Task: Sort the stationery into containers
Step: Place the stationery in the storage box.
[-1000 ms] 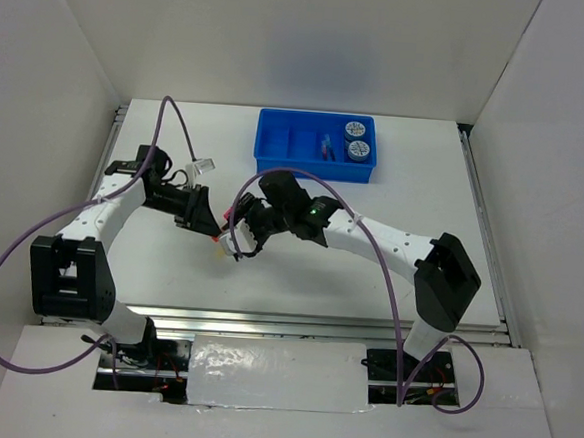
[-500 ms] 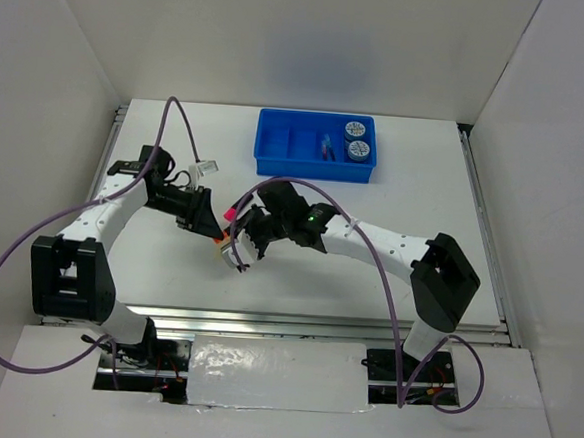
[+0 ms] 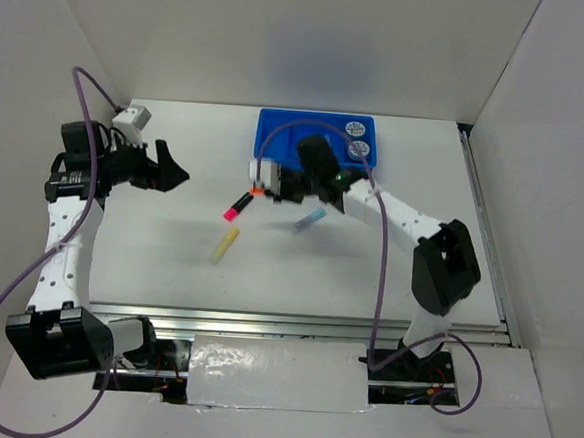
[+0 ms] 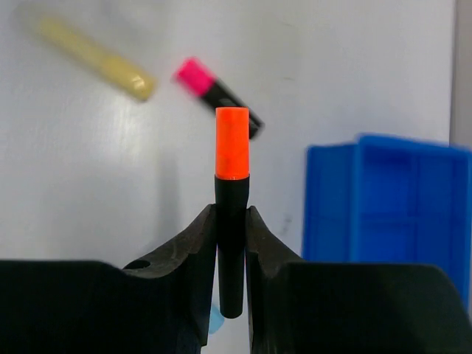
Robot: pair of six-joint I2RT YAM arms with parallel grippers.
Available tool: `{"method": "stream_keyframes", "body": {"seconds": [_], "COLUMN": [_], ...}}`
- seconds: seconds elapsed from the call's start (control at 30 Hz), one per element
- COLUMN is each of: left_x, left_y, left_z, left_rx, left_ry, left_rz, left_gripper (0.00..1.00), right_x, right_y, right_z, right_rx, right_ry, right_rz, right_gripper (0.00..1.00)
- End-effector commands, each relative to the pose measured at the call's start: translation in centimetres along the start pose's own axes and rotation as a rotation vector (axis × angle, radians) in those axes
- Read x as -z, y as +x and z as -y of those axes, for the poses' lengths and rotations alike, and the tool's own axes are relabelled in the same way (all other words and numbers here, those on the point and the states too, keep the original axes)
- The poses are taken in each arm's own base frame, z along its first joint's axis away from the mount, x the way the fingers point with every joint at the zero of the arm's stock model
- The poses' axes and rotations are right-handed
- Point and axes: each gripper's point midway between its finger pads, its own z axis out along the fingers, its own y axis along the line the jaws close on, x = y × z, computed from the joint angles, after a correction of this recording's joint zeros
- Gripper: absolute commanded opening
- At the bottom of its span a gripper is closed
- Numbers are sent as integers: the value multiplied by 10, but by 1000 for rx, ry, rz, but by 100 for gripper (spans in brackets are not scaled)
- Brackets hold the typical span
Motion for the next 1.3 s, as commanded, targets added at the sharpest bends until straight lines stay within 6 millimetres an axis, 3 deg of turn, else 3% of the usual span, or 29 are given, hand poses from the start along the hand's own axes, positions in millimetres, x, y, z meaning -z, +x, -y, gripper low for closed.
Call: {"method": "stream_keyframes", "body": {"seconds": [0.0, 0.03, 0.07, 0.1, 0.13, 0.17, 0.23, 0.33, 0.37, 0.43, 0.77, 0.97, 1.03, 1.07, 1.1, 1.13, 1.27], "left_x": [23, 24, 22, 21, 17, 12, 3, -6, -8, -11, -23, -29, -35, -39, -45, -51, -78], "left_y": [-68, -73, -71, -69, -67, -59, -46, -34, -30, -25, 2, 14, 18, 20, 23, 28, 44], "left_z": [-32, -34, -37, -38, -39, -37, -39, -44, -46, -48, -55, -58, -56, -55, -48, -52, -50], "left_rx": [-58, -64, -47, -41, -30, -8, -1, 31, 39, 48, 71, 18, 0, -23, -47, -51, -127], "left_ry": [-264, -275, -284, -282, -273, -246, -218, -218, -220, -220, -207, -201, -186, -180, -164, -181, -204], "left_rz": [246, 267, 269, 266, 259, 242, 201, 166, 155, 143, 81, 73, 60, 50, 34, 10, -86], "left_gripper": [99, 99, 99, 99, 99, 99, 99, 99, 99, 99, 99, 99, 99, 99, 98, 96, 85], "right_x": [28, 33, 12, 42, 42, 35, 44, 35, 39, 26, -14, -23, -25, -27, -27, -28, -26], "right_y": [-8, 6, 37, 34, 45, 58, 82, 116, 120, 133, 172, 195, 195, 196, 194, 193, 184], "right_z": [108, 132, 130, 182, 193, 204, 224, 223, 230, 228, 218, 210, 209, 210, 211, 211, 214], "right_rx": [-535, -658, -924, -987, -1148, -1209, -1278, -1401, -1428, -1456, -1482, -1499, -1498, -1501, -1501, -1496, -1484], "right_ry": [255, 322, 317, 430, 467, 494, 649, 813, 859, 882, 968, 998, 991, 978, 970, 967, 939], "right_rz": [69, 52, 9, 76, 91, 94, 106, 60, 67, 36, -14, -55, -54, -49, -41, -39, -19], "right_gripper": [0, 0, 0, 0, 0, 0, 0, 0, 0, 0, 0, 5, 15, 31, 37, 51, 62]}}
